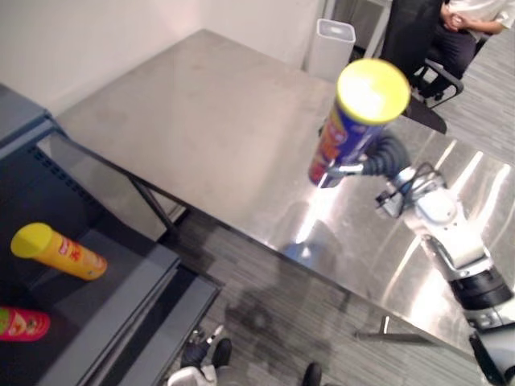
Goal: Put the gum and the chips on the shelf.
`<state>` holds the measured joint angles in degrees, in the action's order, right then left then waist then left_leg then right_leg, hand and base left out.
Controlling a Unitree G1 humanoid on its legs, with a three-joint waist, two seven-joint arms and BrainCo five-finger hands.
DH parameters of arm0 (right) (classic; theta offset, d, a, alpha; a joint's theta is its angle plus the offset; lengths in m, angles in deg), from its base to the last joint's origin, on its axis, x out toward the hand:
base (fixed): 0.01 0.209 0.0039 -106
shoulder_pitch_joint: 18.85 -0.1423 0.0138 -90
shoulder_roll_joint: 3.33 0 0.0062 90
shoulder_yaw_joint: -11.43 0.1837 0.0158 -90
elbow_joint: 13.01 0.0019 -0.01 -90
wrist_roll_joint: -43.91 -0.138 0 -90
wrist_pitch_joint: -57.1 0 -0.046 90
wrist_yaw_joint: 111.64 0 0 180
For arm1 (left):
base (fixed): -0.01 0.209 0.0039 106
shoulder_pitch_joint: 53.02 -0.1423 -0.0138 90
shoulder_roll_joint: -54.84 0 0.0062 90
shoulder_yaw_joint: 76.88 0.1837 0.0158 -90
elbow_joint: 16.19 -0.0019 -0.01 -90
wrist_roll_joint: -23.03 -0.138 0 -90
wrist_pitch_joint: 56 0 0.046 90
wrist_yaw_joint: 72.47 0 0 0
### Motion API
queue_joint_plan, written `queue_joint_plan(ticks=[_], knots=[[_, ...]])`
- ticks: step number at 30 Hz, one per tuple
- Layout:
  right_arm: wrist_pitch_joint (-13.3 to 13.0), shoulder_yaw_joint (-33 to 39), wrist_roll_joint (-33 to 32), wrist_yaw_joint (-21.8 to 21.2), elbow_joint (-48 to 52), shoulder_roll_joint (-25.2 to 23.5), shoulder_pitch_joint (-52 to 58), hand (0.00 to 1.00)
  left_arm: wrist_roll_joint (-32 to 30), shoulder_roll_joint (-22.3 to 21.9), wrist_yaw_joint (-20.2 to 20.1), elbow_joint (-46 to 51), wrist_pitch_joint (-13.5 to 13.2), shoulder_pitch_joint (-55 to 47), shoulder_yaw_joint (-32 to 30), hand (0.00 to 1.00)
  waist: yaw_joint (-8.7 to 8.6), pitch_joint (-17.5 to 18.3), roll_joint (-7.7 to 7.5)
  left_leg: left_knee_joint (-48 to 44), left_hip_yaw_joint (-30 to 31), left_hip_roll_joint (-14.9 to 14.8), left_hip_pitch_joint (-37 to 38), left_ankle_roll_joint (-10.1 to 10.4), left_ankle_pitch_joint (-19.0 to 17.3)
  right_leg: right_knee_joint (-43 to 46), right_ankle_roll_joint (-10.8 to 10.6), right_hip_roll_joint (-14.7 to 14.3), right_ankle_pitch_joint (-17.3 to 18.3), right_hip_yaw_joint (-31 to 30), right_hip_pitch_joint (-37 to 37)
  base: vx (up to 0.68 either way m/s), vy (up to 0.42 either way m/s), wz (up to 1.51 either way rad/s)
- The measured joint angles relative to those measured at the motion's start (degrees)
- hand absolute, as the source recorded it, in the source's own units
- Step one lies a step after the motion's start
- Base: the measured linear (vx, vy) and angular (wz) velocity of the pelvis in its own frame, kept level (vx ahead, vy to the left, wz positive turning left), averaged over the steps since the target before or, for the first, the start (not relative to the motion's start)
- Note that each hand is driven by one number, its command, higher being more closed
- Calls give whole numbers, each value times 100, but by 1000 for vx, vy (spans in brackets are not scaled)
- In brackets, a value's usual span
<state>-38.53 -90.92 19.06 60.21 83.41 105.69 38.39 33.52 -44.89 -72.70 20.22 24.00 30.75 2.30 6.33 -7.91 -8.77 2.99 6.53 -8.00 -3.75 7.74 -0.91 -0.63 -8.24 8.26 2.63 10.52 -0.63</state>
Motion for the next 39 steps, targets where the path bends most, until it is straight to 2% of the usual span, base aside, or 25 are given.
queue_joint_plan(ticks=[4, 7, 11, 13, 16, 18, 21, 23, 28, 39], knots=[[-137, 651, -81, 56, 567, -1, 530, 100, -1, 0, -1, -10, 59, -34, -41, 0, -128, 2, -2, 10, -34, -9, 97, 1, -1, 34, 0, 0, 0, -29, 58, -3, 1, -4], [-188, 1104, -273, 45, 915, -7, 1320, 100, -3, 11, -4, -18, 63, -81, -41, 0, -164, 40, -33, 18, -139, -18, 208, 2, -7, 85, 0, 1, 0, -140, 80, -16, 10, -17], [-190, 1629, -331, -66, 1320, -88, 2442, 100, -6, 23, -5, -90, 65, -145, -100, 0, -321, 110, -28, 49, -265, -27, 320, 2, -7, 108, 0, -2, 0, -244, 98, -47, 3, -14], [-192, 1915, -331, -126, 1619, -302, 3119, 100, -30, 16, -11, -128, 66, -254, -148, 0, -463, 217, 15, 77, -323, -34, 422, 4, -8, 126, -1, -5, 1, -330, 117, -47, 5, -20], [-198, 2154, -507, -286, 1840, -599, 3956, 100, -59, 10, -27, -195, 65, -310, -198, 0, -542, 309, 74, 78, -436, -44, 511, 11, -24, 156, 6, -11, 11, -440, 108, -53, 3, -18], [-178, 2152, -516, -400, 1876, -812, 4392, 100, -59, 11, -34, -300, 65, -315, -219, 0, -626, 367, 118, 81, -438, -46, 517, 13, -24, 182, 14, -13, 18, -453, 92, -61, 2, -7], [-15, 2168, -428, -499, 1877, -1089, 4837, 100, -61, -1, -84, -349, 64, -372, -266, 0, -735, 436, 182, 90, -460, -51, 567, 19, -19, 238, 20, -16, 23, -493, 78, -42, 1, -4], [4, 2209, -413, -494, 1877, -1215, 4946, 100, -62, 3, -108, -351, 65, -400, -264, 0, -757, 461, 206, 91, -477, -55, 594, 29, -25, 269, 19, -17, 35, -508, 64, -35, 1, -4], [34, 2274, -424, -498, 1906, -1576, 5311, 100, -92, 4, -130, -374, 70, -490, -225, 0, -758, 625, 276, 90, -574, -53, 594, 25, -21, 291, 19, -17, 34, -601, -1, 4, 11, -9], [162, 1860, -204, -587, 1973, -1949, 5443, 100, -250, 59, -129, -412, 67, -467, -74, 0, -768, 643, 302, 77, -591, -52, 620, 24, -21, 304, 19, -19, 33, -626, 23, 5, 2, -1]])
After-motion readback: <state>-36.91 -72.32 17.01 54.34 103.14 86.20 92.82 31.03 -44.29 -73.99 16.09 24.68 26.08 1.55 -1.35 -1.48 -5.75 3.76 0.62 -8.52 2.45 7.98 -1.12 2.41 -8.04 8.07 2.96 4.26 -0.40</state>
